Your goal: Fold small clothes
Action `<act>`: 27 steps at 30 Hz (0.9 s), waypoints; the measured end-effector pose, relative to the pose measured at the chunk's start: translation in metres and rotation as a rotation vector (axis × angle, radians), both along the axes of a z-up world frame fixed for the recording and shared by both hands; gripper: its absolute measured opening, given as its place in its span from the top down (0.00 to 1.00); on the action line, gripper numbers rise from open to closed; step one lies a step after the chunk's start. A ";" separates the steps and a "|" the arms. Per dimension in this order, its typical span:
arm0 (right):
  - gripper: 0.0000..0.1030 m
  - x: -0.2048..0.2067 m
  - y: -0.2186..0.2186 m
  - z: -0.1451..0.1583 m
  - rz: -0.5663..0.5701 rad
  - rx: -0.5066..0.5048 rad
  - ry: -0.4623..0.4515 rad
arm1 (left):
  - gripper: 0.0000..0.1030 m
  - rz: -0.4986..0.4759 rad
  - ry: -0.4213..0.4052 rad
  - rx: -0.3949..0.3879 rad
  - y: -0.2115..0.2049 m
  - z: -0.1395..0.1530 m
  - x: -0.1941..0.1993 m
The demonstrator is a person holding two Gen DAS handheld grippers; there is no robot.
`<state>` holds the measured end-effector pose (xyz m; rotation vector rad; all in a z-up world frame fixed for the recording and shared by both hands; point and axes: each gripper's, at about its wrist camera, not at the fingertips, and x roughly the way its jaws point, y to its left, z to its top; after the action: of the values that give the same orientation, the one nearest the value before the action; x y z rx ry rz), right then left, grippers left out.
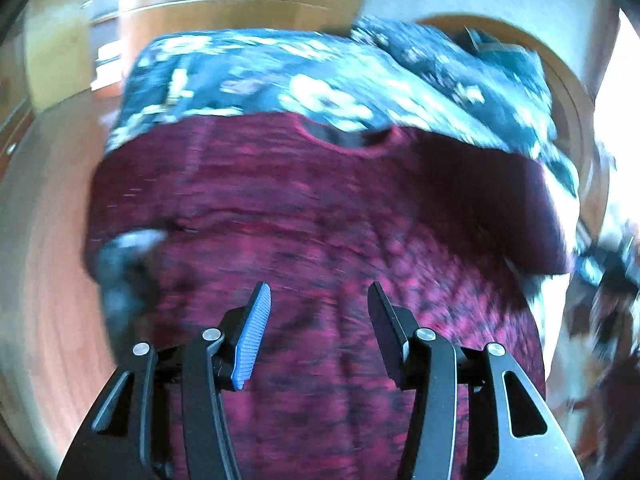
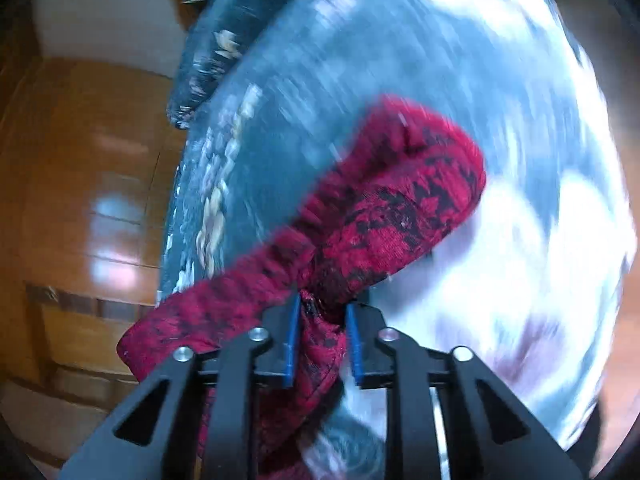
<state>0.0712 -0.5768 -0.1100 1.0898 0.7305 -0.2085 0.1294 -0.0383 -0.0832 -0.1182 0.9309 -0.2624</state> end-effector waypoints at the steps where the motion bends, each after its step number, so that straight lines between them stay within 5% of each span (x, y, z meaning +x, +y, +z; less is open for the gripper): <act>1: 0.85 -0.002 -0.007 0.015 -0.005 -0.067 -0.013 | 0.52 -0.013 0.009 0.010 -0.006 -0.004 0.002; 6: 0.86 -0.009 -0.055 0.067 -0.098 -0.358 -0.006 | 0.52 -0.038 0.066 0.078 -0.028 -0.028 0.015; 11: 0.89 0.014 -0.070 0.018 -0.071 -0.465 0.198 | 0.44 -0.029 0.084 0.120 -0.033 -0.043 0.019; 16: 0.86 0.016 -0.067 -0.041 -0.059 -0.453 0.348 | 0.43 -0.031 0.088 0.112 -0.031 -0.044 0.020; 17: 0.79 0.011 -0.068 -0.042 -0.078 -0.452 0.337 | 0.43 -0.033 0.088 0.108 -0.031 -0.044 0.020; 18: 0.57 0.004 -0.071 -0.042 -0.094 -0.437 0.338 | 0.43 -0.034 0.089 0.105 -0.030 -0.043 0.020; 20: 0.37 -0.005 -0.075 -0.038 -0.118 -0.394 0.327 | 0.43 -0.034 0.073 0.095 -0.031 -0.037 0.019; 24: 0.38 -0.020 -0.052 -0.007 -0.039 -0.309 0.217 | 0.43 -0.048 0.028 0.066 -0.034 -0.025 0.011; 27: 0.38 -0.013 0.005 0.006 0.177 -0.193 0.090 | 0.43 -0.048 0.016 0.062 -0.032 -0.024 0.003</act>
<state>0.0580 -0.5718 -0.1044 0.8321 0.8643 -0.1735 0.1327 -0.0706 -0.1074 -0.0410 0.9580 -0.2771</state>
